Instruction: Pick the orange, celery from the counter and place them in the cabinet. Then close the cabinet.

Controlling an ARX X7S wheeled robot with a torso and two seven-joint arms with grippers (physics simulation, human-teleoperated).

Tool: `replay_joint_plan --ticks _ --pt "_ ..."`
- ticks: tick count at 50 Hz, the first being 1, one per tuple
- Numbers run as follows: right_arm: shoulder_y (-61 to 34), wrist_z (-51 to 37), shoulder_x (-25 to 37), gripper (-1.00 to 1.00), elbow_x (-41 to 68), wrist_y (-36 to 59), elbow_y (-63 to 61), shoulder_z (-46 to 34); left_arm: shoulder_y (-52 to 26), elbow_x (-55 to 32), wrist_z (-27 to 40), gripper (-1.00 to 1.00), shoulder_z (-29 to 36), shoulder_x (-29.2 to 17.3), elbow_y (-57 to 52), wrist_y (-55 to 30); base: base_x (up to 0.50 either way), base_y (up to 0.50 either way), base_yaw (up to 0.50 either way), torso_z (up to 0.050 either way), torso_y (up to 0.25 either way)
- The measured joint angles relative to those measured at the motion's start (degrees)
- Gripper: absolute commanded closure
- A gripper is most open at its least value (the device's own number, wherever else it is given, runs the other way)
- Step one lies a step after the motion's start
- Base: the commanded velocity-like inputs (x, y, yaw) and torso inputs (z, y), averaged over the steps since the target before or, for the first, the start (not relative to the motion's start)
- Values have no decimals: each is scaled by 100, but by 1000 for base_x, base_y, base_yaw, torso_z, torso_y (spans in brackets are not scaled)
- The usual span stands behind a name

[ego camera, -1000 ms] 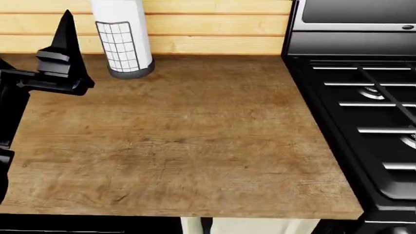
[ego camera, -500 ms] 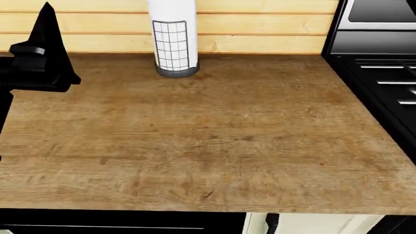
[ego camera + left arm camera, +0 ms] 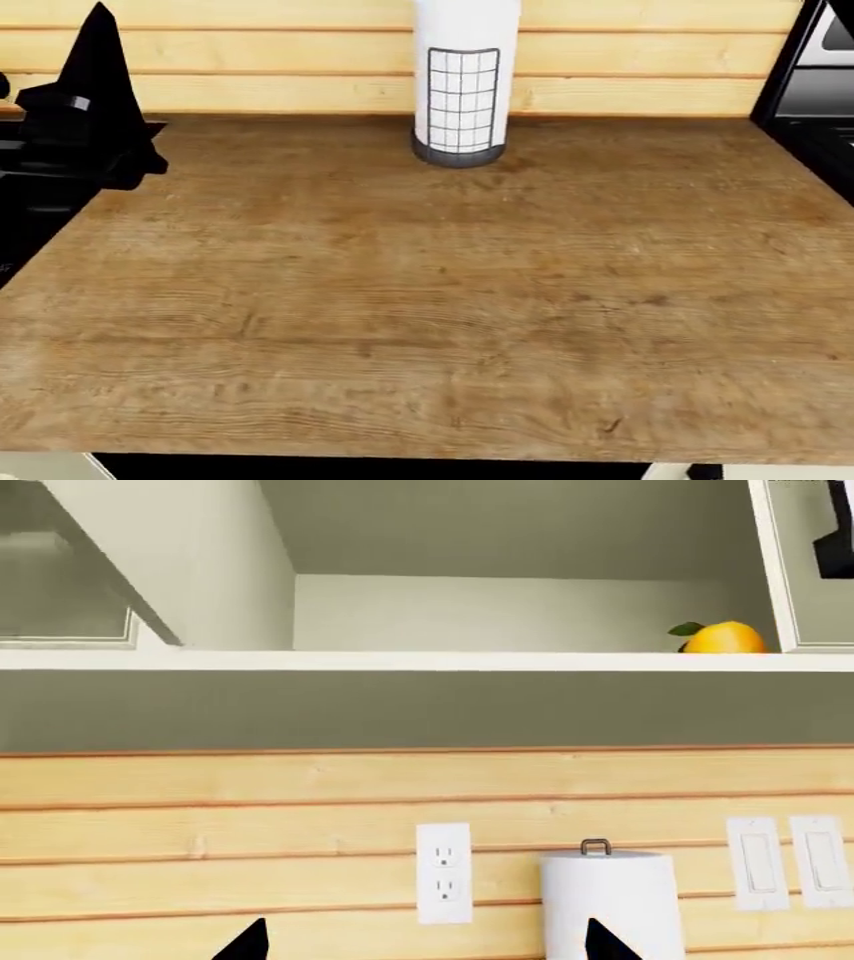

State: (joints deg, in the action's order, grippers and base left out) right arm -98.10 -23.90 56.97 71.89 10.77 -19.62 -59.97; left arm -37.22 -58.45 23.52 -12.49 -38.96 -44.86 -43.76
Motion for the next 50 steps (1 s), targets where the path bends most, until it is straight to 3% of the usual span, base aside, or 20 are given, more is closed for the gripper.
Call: replay_joint_plan --ticks 18,28,50 --pt "-1 65 3 -100 39 -36 -21 76 -17 -19 48 -100 7 -17 0 15 48 501 0 0 0" --pt "10 75 9 -100 47 -74 -38 123 -22 -2 80 -100 8 -20 18 32 374 236 0 0 0" --pt "51 63 52 -100 84 -98 -123 191 45 -15 118 -100 -37 -37 3 87 18 118 0 0 0"
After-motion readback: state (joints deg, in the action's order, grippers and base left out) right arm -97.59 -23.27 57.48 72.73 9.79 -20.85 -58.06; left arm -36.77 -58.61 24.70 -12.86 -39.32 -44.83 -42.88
